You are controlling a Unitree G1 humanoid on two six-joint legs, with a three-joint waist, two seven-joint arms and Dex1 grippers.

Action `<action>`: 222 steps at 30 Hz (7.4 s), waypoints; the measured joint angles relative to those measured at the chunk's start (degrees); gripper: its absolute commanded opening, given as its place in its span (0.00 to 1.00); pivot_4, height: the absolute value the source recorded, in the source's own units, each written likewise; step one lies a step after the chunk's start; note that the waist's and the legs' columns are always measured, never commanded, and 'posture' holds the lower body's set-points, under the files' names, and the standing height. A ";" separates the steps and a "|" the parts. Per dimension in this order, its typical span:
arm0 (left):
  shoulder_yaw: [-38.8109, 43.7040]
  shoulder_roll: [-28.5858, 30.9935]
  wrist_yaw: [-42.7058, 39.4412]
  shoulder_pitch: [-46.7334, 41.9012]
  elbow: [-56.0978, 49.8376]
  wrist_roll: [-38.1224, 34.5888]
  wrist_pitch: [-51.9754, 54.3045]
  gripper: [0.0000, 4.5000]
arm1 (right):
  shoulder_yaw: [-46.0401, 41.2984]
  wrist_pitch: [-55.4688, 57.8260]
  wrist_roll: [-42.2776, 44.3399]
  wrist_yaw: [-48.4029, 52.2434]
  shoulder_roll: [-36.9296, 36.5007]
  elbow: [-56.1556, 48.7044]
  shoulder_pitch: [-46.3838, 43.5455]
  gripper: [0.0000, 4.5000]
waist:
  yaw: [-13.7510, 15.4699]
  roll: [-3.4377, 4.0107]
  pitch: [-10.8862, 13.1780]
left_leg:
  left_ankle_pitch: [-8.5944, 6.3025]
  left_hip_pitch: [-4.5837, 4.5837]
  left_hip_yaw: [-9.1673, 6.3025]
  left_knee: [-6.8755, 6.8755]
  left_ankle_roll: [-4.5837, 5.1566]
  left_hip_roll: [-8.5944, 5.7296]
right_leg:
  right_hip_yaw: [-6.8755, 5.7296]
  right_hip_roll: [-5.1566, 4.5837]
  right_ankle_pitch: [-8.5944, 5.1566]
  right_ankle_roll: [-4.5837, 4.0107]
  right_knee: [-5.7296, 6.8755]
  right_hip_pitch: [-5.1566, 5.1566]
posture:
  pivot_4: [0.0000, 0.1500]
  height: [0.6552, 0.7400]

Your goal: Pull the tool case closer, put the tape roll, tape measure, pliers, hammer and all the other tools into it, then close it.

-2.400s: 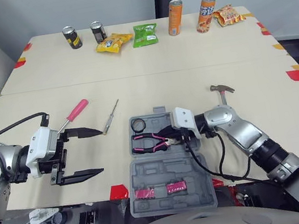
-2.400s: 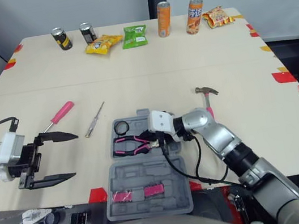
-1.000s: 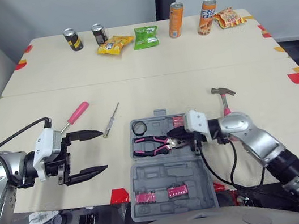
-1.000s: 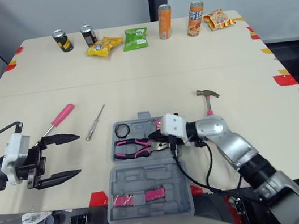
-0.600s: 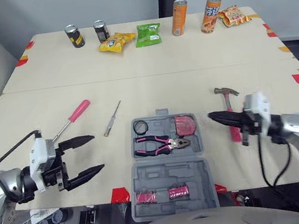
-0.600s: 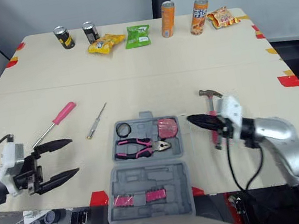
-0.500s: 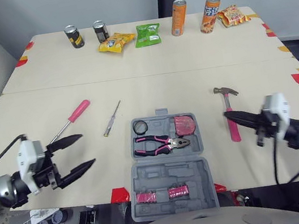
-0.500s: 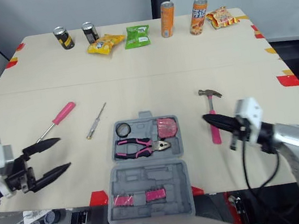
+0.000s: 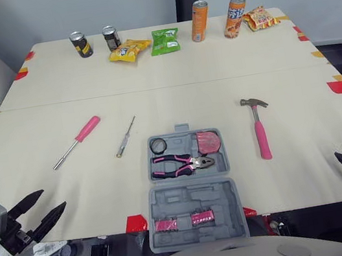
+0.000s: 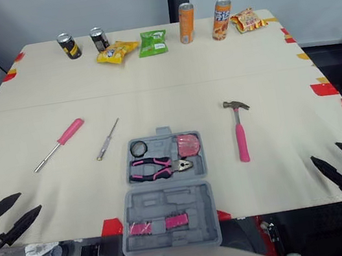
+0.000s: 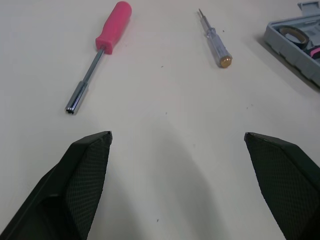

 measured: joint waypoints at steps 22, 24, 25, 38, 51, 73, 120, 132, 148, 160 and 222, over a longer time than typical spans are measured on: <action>-24.42 4.35 -11.43 -13.21 -9.72 8.97 -3.60 0.58 | 25.70 9.22 -7.53 6.58 -6.75 -28.62 -8.56 0.66 | 0.51 0.18 0.14 | 0.07 -0.15 -0.26 0.49 0.03 -0.02 | -0.31 -0.07 0.01 -0.01 0.25 0.13 | 1.00 1.00; -26.97 4.39 -12.57 -14.95 -9.85 9.39 -3.34 0.42 | 29.05 9.57 -8.60 7.89 -7.74 -29.29 -10.02 0.51 | 0.54 0.18 0.14 | 0.09 -0.22 -0.32 0.55 -0.01 -0.02 | -0.38 -0.08 0.01 -0.01 0.29 0.11 | 1.00 1.00; -28.13 4.42 -13.01 -15.49 -9.86 9.68 -3.32 0.35 | 30.48 9.56 -9.31 8.39 -7.96 -29.47 -10.57 0.43 | 0.54 0.18 0.14 | 0.10 -0.22 -0.33 0.56 -0.04 -0.03 | -0.39 -0.08 0.01 -0.01 0.30 0.11 | 1.00 1.00; -37.91 1.52 -13.56 -23.77 -4.22 14.37 -6.66 0.00 | 43.59 2.91 -21.30 7.74 -6.01 -22.46 -17.97 0.01 | 0.13 0.16 0.13 | 0.20 -0.24 -0.38 0.75 -0.21 -0.14 | -0.40 -0.09 -0.02 -0.06 0.71 0.02 | 1.00 1.00; -39.28 0.82 -12.72 -26.21 -2.26 15.60 -7.56 0.00 | 47.50 1.73 -23.73 4.79 -3.09 -21.31 -20.18 0.01 | -0.01 0.17 0.13 | 0.21 -0.25 -0.37 0.76 -0.24 -0.16 | -0.38 -0.09 -0.02 -0.06 0.75 -0.01 | 1.00 1.00; -42.68 -2.83 -9.03 -29.42 1.34 18.44 -9.69 0.00 | 48.08 1.73 -23.74 3.65 -2.82 -21.31 -20.79 0.01 | 0.03 0.16 0.13 | 0.24 -0.26 -0.38 0.76 -0.35 -0.19 | -0.37 -0.09 -0.01 -0.05 0.75 0.00 | 1.00 1.00; -44.28 -5.63 -1.56 -34.32 0.72 22.46 -4.74 0.00 | 48.93 0.04 -26.05 -1.03 -0.09 -16.52 -25.52 0.01 | 0.04 0.19 0.11 | 0.28 -0.15 -0.39 0.76 -0.49 -0.24 | -0.36 -0.08 0.00 -0.03 0.71 0.15 | 1.00 1.00; -44.26 -7.29 2.42 -38.05 4.49 24.45 -6.12 0.00 | 48.36 -1.00 -27.60 -3.94 1.26 -13.69 -27.82 0.01 | 0.16 0.24 0.08 | 0.34 -0.13 -0.41 0.76 -0.48 -0.27 | -0.36 -0.11 0.01 -0.02 0.68 0.20 | 1.00 1.00; -44.22 -8.08 3.92 -38.90 6.14 25.03 -7.15 0.00 | 47.78 -3.00 -29.51 -7.04 2.74 -10.10 -30.40 0.01 | 0.18 0.25 0.07 | 0.36 -0.13 -0.42 0.75 -0.52 -0.26 | -0.36 -0.11 0.02 0.01 0.61 0.24 | 1.00 1.00; -44.33 -8.78 4.97 -40.73 7.81 26.25 -7.74 0.00 | 47.44 -2.44 -29.30 -6.94 2.71 -10.25 -30.06 0.01 | 0.38 0.26 0.07 | 0.36 -0.13 -0.42 0.72 -0.52 -0.24 | -0.39 -0.17 0.04 0.04 0.52 0.27 | 1.00 1.00; -43.18 -8.22 5.18 -38.04 3.11 26.41 -4.06 0.00 | 47.73 -3.69 -31.42 -9.99 3.91 -9.67 -31.00 0.01 | -0.32 0.32 0.11 | 0.36 -0.18 -0.36 0.43 -0.56 -0.26 | -0.39 -0.21 0.18 0.22 -0.06 0.32 | 1.00 1.00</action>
